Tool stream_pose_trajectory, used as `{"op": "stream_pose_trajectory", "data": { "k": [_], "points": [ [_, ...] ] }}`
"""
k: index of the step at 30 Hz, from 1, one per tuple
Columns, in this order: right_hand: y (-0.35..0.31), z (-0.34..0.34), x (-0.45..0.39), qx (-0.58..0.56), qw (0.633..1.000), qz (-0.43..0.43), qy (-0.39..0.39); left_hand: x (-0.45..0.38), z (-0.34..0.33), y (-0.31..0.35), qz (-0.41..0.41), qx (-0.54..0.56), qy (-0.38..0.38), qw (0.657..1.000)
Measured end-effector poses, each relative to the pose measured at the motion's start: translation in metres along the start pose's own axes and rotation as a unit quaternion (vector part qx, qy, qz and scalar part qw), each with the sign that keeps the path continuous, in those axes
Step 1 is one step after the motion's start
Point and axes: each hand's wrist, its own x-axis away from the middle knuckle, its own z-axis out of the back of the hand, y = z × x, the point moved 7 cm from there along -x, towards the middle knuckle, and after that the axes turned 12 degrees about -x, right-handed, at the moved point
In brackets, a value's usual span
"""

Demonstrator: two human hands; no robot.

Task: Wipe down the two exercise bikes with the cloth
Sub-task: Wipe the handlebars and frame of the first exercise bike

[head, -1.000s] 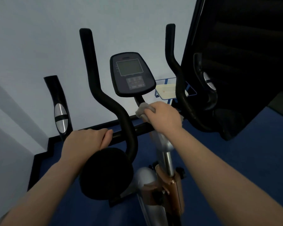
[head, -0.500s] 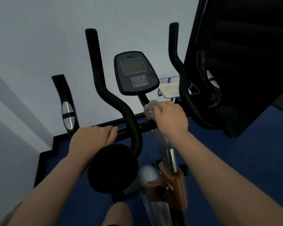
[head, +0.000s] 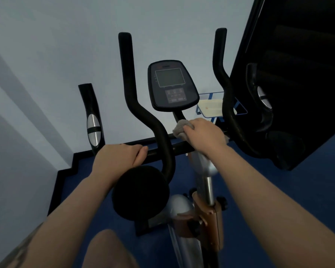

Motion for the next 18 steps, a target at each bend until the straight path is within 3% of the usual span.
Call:
{"op": "stream_pose_trajectory", "data": {
  "k": [3, 5, 7, 9, 11, 12, 14, 16, 18],
  "points": [
    [-0.013, 0.003, 0.033, 0.08, 0.984, 0.111, 0.114, -0.001, 0.0, 0.0, -0.001, 0.0, 0.0, 1.0],
    [-0.016, 0.0, 0.054, 0.071, 0.973, 0.157, 0.151, 0.0, 0.003, 0.002, -0.012, -0.012, 0.017, 1.0],
    [-0.011, 0.005, 0.04, 0.049, 0.984, 0.132, 0.111, 0.001, 0.003, 0.003, -0.014, -0.015, 0.006, 1.0],
    [0.0, 0.009, 0.009, 0.016, 0.999, 0.033, 0.031, 0.001, 0.004, 0.004, -0.017, -0.014, -0.001, 1.0],
    [-0.001, 0.006, -0.012, 0.03, 0.997, -0.024, -0.063, -0.001, 0.008, 0.005, -0.013, -0.013, 0.011, 1.0],
    [0.0, 0.005, -0.016, 0.046, 0.996, -0.035, -0.071, -0.001, 0.008, 0.005, -0.012, -0.012, 0.007, 1.0],
    [0.001, 0.004, -0.008, 0.038, 0.999, -0.028, -0.024, 0.0, 0.007, 0.005, -0.012, -0.011, 0.005, 1.0],
    [-0.007, 0.0, 0.019, 0.076, 0.99, 0.079, 0.092, 0.0, 0.006, 0.006, -0.013, -0.015, 0.012, 1.0],
    [-0.011, -0.004, 0.042, 0.094, 0.975, 0.144, 0.143, 0.0, 0.007, 0.006, -0.009, -0.019, 0.023, 0.999]
  ]
}}
